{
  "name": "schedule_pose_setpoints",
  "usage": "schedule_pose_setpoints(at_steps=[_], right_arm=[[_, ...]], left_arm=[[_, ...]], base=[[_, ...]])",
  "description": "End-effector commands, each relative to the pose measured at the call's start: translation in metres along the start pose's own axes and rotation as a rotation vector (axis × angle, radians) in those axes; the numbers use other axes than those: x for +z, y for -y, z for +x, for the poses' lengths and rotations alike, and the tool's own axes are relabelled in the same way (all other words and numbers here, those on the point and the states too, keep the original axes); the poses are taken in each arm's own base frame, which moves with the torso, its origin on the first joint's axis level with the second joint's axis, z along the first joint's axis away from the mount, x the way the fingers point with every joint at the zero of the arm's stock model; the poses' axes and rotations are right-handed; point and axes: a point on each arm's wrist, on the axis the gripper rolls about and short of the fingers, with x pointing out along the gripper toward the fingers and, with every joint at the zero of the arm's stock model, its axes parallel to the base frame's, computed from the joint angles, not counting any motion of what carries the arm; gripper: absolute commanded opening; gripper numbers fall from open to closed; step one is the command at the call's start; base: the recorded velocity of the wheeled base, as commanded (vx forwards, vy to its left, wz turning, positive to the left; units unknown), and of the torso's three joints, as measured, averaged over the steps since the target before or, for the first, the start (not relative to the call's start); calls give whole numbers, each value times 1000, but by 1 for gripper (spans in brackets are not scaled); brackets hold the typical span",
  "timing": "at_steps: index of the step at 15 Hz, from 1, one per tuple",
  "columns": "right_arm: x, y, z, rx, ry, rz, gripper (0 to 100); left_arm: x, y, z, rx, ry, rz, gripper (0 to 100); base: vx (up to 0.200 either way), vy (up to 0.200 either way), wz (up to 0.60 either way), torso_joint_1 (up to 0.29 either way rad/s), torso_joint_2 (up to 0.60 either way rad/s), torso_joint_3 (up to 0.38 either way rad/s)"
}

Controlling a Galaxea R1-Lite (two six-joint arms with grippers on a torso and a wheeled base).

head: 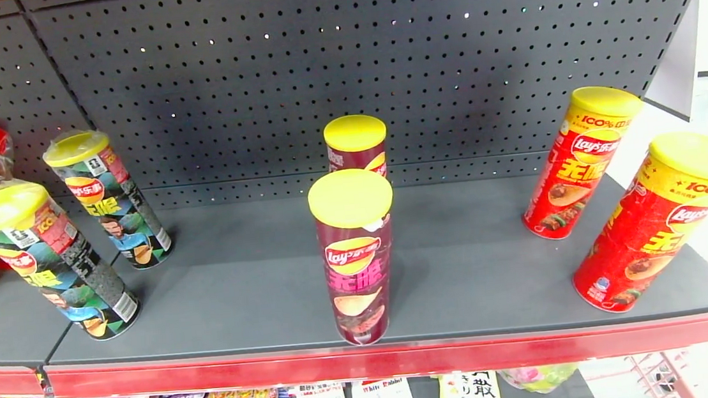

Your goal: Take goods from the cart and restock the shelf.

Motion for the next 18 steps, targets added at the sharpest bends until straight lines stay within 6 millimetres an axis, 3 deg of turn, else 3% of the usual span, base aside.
schedule_pose_setpoints(at_steps=[1, 18], right_arm=[[0, 0, 0, 17, 5, -3, 100], [-2, 1, -6, 48, 76, -9, 100]], left_arm=[[-6, 0, 1, -19, -30, 15, 100], [-6, 0, 1, -23, -32, 20, 100]], base=[[0, 0, 0, 0, 0, 0], [0, 0, 0, 0, 0, 0]])
